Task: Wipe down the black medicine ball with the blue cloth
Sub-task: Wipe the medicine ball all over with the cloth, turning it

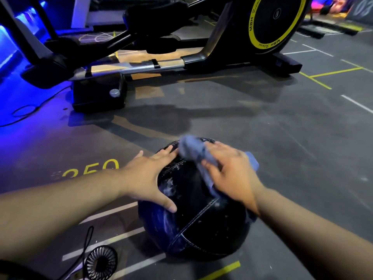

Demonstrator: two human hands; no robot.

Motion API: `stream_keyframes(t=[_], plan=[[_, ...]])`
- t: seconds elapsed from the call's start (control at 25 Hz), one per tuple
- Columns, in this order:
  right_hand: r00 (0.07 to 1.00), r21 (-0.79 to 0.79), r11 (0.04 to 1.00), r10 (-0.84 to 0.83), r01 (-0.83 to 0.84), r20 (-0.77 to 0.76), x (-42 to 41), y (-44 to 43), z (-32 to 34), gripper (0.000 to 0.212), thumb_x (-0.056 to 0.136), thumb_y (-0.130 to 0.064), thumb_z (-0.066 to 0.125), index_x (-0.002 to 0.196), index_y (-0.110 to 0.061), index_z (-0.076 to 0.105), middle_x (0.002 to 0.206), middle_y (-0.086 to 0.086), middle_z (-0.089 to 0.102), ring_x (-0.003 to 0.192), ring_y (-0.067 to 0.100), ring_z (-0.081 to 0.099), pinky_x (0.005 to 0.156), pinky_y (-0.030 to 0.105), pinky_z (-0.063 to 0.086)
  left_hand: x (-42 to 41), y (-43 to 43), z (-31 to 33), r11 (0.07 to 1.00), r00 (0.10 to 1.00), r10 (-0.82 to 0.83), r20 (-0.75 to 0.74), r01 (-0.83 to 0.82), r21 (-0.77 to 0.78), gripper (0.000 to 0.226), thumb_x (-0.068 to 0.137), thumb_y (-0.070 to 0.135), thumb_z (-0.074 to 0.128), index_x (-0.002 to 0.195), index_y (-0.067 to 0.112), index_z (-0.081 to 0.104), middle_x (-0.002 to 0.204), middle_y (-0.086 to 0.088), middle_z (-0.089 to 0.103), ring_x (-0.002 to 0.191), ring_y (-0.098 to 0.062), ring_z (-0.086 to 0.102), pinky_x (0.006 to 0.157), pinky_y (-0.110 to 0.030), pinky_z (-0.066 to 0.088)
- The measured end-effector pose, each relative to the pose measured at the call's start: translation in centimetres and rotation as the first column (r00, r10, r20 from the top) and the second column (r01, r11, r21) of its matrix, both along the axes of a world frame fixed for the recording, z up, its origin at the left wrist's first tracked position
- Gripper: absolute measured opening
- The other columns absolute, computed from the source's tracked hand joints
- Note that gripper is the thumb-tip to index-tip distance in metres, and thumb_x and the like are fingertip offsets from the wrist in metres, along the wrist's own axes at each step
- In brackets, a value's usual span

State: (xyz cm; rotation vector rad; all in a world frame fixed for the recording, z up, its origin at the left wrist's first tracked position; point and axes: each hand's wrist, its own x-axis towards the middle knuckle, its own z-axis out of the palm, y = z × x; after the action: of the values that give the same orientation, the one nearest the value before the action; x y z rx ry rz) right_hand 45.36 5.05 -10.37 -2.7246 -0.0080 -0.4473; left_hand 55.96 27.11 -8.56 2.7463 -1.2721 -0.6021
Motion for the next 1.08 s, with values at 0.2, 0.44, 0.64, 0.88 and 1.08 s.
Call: stream_keyframes(t=[0.2, 0.44, 0.64, 0.88, 1.08], plan=[[0.882, 0.212, 0.873, -0.374, 0.439, -0.286, 1.1, -4.9, -0.1, 0.023, 0.096, -0.037, 0.051, 0.104, -0.021, 0.067, 0.099, 0.01, 0.074, 0.1, 0.034, 0.065, 0.075, 0.032, 0.044, -2.6, -2.6, 0.6, 0.991, 0.991, -0.125, 0.048, 0.127, -0.038, 0.141, 0.043, 0.092, 0.06, 0.15, 0.039, -0.014, 0.16, 0.01, -0.012, 0.148, -0.003, -0.003, 0.12, -0.044, 0.0], [0.898, 0.363, 0.826, -0.351, 0.431, -0.266, -1.0, -6.7, -0.3, 0.018, 0.097, -0.035, 0.053, 0.099, -0.025, 0.067, 0.091, 0.001, 0.071, 0.093, 0.025, 0.064, 0.076, 0.029, 0.04, 0.4, -1.3, 1.8, 0.976, 0.973, 0.037, -0.228, -0.084, -0.201, 0.137, 0.04, 0.083, 0.073, 0.152, 0.045, 0.003, 0.161, 0.021, 0.002, 0.147, -0.001, 0.003, 0.121, -0.048, 0.002], [0.883, 0.437, 0.772, -0.356, 0.462, -0.305, -1.7, -8.5, -0.6, 0.02, 0.097, -0.034, 0.055, 0.106, -0.024, 0.07, 0.101, 0.002, 0.074, 0.103, 0.023, 0.065, 0.087, 0.033, 0.046, 0.0, -2.1, 0.2, 1.0, 0.982, -0.023, -0.188, 0.023, -0.005, 0.146, 0.046, 0.078, 0.075, 0.151, 0.034, -0.017, 0.158, 0.021, -0.016, 0.14, 0.008, -0.013, 0.115, -0.059, -0.01], [0.948, 0.069, 0.958, -0.262, 0.278, -0.179, -1.3, -3.3, 1.3, 0.04, 0.093, -0.046, 0.048, 0.126, -0.03, 0.062, 0.129, -0.006, 0.065, 0.125, 0.017, 0.056, 0.103, 0.035, 0.042, -0.2, -3.4, -0.3, 0.995, 0.991, -0.056, -0.123, 0.046, -0.086, 0.144, 0.042, 0.08, 0.075, 0.154, 0.031, -0.001, 0.162, 0.017, 0.003, 0.146, -0.001, 0.01, 0.121, -0.048, 0.009], [0.988, -0.319, 0.946, 0.0, -0.051, -0.158, -1.9, 3.2, 1.8, 0.049, 0.085, -0.051, 0.038, 0.121, -0.032, 0.065, 0.131, -0.009, 0.064, 0.123, 0.019, 0.059, 0.099, 0.052, 0.042, -0.6, -3.5, -0.7, 0.962, 0.97, 0.04, -0.24, -0.102, -0.253, 0.079, 0.036, 0.06, 0.091, 0.104, 0.041, 0.056, 0.102, 0.028, 0.064, 0.097, 0.003, 0.059, 0.082, -0.013, 0.046]])
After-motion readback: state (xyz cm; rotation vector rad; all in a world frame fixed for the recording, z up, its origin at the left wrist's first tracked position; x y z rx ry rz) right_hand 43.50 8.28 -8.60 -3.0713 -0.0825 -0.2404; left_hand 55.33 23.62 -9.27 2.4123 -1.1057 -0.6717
